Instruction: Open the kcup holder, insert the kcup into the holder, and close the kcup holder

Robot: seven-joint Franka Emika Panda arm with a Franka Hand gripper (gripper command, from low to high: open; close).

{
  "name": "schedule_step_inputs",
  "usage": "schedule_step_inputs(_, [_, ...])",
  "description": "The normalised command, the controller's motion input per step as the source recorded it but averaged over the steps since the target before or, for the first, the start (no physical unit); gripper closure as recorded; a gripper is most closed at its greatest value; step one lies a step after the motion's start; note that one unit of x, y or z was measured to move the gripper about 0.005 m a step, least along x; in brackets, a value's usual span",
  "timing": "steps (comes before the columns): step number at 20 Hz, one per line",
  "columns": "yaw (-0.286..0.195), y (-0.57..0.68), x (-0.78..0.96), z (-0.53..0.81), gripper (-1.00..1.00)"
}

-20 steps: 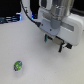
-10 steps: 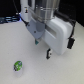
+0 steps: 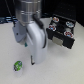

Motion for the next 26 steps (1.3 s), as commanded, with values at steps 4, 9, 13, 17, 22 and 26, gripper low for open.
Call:
schedule_step_inputs(4, [-0.194, -0.52, 0.4, 0.01, -1.0])
schedule_step_inputs(9, [-0.18, -0.29, 0.55, -0.02, -1.0])
schedule_step_inputs(13, [-0.164, -0.21, 0.42, -0.12, -1.0])
schedule_step_inputs(17, [-0.125, -0.14, 0.25, -0.16, -1.0])
schedule_step_inputs(22, [-0.101, -0.11, 0.11, -0.14, -1.0])
schedule_step_inputs(26, [-0.108, -0.2, 0.13, -0.15, -1.0])
